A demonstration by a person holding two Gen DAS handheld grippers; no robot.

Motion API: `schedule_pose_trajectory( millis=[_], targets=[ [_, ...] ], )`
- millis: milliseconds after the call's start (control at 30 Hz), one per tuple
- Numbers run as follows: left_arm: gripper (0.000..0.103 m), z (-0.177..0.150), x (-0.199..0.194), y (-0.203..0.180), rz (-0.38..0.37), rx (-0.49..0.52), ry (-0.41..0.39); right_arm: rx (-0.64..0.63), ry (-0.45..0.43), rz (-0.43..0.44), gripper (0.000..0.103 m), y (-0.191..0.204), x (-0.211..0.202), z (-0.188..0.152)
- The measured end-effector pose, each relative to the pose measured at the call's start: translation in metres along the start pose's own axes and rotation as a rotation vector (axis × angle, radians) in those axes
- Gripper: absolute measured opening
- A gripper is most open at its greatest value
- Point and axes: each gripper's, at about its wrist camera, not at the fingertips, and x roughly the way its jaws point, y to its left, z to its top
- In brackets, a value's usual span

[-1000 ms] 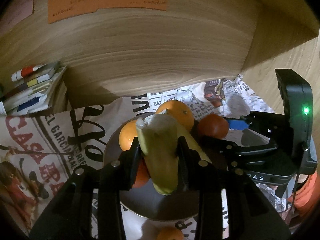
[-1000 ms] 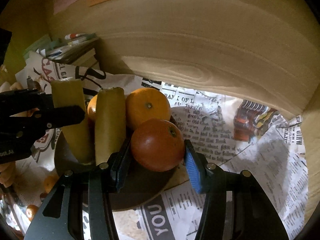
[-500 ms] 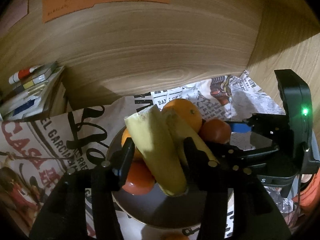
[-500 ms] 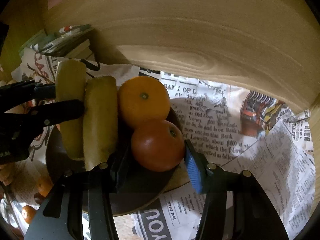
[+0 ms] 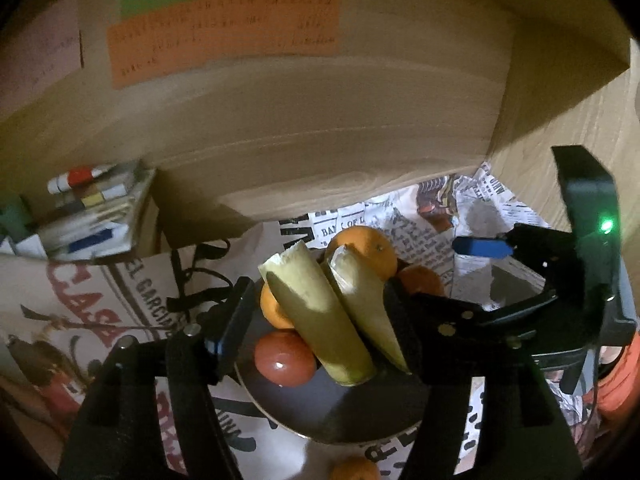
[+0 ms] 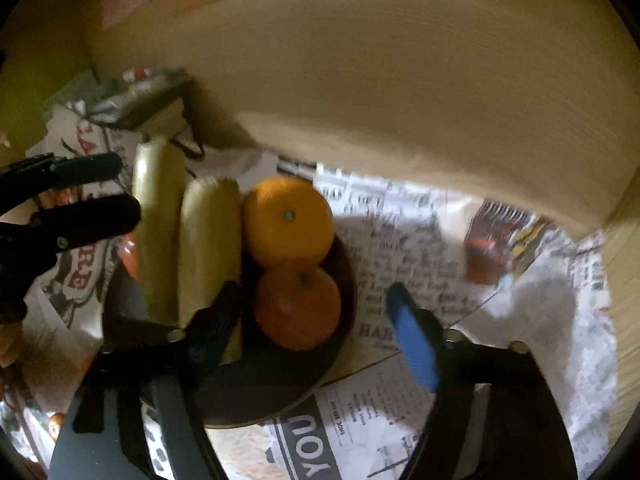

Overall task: Organize fruits
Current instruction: 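Open both tools to release corn cob and tomato, then lift away, then grasp a small mandarin on the newspaper with the right tool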

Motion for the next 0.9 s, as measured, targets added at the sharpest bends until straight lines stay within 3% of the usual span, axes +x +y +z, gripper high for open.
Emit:
schedule_pose_trajectory(
  millis=[467,900],
  targets=[
    [0.066,-0.020,-0.058,0.010,0.041,-0.050,-0.073,-0.057,-0.158,-0.025,0.076,0.035,-0.073,-0.001],
    [0.068,-0.079,-0.112,0.012,0.059,-0.042,-0.102,-0.044,-0.195,0.012,0.076,0.078,-0.106,-0.036]
  ],
)
